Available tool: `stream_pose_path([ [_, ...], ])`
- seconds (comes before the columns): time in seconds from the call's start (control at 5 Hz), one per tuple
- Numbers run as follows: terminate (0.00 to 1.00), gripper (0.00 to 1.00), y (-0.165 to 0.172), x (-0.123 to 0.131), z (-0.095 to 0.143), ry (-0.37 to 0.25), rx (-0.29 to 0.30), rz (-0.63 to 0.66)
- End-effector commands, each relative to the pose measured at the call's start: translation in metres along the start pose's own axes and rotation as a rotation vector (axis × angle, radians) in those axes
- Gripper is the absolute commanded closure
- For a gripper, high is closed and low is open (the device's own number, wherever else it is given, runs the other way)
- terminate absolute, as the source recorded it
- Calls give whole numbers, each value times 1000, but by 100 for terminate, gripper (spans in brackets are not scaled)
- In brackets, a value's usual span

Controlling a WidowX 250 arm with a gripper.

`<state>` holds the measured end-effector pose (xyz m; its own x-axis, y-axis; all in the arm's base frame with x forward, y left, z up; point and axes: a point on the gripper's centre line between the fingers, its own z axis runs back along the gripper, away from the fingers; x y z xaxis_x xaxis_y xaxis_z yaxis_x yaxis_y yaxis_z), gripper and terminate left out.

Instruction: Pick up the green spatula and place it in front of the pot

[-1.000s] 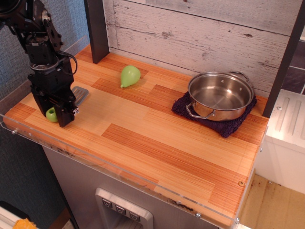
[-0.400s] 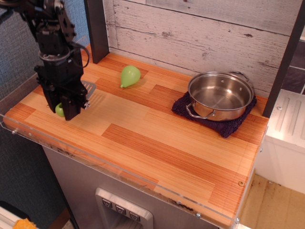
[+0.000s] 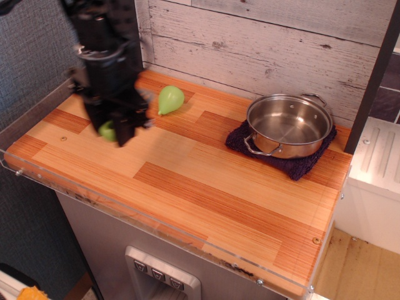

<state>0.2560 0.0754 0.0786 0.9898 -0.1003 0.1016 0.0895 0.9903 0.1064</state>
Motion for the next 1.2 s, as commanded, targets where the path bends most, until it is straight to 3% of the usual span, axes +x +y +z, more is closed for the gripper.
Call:
stream_pose_path([
  [0.0,0,100,-82,-6,19,-3,-79,-75],
  [0.4,0,100,-136,-25,-5,92,-115,-156],
  [1.0,0,100,-165,13,-30,45,-125,-247],
])
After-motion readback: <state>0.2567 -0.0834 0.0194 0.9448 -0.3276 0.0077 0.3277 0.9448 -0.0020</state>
